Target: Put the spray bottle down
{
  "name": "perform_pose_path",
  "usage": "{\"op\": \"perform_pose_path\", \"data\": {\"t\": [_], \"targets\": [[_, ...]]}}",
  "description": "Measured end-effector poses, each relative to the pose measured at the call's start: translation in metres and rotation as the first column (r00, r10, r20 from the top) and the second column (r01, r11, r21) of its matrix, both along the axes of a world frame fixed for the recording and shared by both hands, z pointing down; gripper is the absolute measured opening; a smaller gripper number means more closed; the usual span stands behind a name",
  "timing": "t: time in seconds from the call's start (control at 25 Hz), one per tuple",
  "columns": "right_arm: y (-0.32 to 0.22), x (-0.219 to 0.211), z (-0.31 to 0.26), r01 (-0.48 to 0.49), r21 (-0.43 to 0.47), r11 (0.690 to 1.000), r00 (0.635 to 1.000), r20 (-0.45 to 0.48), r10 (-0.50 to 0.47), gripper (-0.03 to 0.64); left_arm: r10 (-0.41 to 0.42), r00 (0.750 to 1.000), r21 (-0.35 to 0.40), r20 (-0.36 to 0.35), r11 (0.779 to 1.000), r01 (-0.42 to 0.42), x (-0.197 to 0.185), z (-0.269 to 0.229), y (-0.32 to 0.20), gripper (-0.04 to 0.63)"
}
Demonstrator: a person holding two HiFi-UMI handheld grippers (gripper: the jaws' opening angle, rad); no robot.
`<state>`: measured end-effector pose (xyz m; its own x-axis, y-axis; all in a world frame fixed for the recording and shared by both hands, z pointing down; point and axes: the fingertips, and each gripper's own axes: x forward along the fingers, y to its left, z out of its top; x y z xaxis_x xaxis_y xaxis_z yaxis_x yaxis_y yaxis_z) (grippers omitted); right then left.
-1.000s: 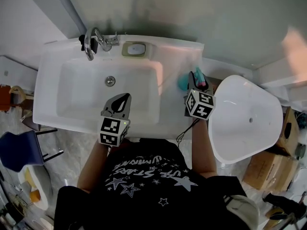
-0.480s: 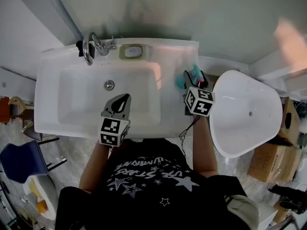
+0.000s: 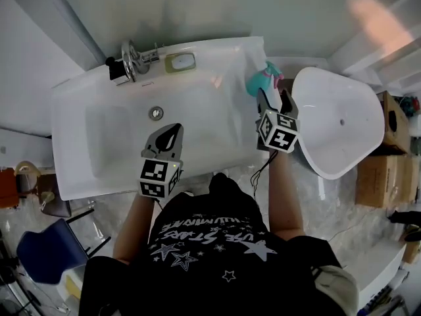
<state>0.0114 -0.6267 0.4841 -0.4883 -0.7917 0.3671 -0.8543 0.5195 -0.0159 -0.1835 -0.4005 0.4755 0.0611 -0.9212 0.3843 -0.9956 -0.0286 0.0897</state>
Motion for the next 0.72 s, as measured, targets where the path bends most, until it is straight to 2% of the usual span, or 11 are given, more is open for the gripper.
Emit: {"op": "perform_pose_path", "data": {"t": [0.16,0.32,0.52,0.56,0.64,0.72], "targets": [[0.053,0.002,-0.014,-0.019,0.040,0.999,0.999,0.033,0.018,0.311,0.083,0.996,0.021,0.024,0.996,-0.083,-0.004,-0.004,0.027,0.015],[0.113,0.021,-0.025,-0.070,0.067,0.995,0.997,0.044,0.067,0.311,0.189,0.981,0.026,0.038,0.982,-0.190,0.007,-0.004,0.053,0.015],[0.179,0.049,-0.017,-0.132,0.022,0.991,0.990,0.057,0.131,0.308,0.271,0.962,0.001,0.020,0.963,-0.271,0.029,0.003,0.079,0.015],[0.190,0.055,-0.013,-0.142,0.013,0.990,0.989,0.046,0.141,0.299,0.281,0.960,-0.006,0.010,0.960,-0.281,0.035,0.004,0.084,0.015],[0.207,0.068,-0.007,-0.172,0.004,0.985,0.985,0.017,0.172,0.184,0.305,0.952,-0.016,0.005,0.952,-0.305,0.047,0.005,0.091,0.015],[0.218,0.078,-0.003,-0.198,-0.013,0.980,0.980,0.021,0.198,0.159,0.324,0.946,-0.019,0.004,0.946,-0.323,0.057,0.005,0.096,0.015]]}}
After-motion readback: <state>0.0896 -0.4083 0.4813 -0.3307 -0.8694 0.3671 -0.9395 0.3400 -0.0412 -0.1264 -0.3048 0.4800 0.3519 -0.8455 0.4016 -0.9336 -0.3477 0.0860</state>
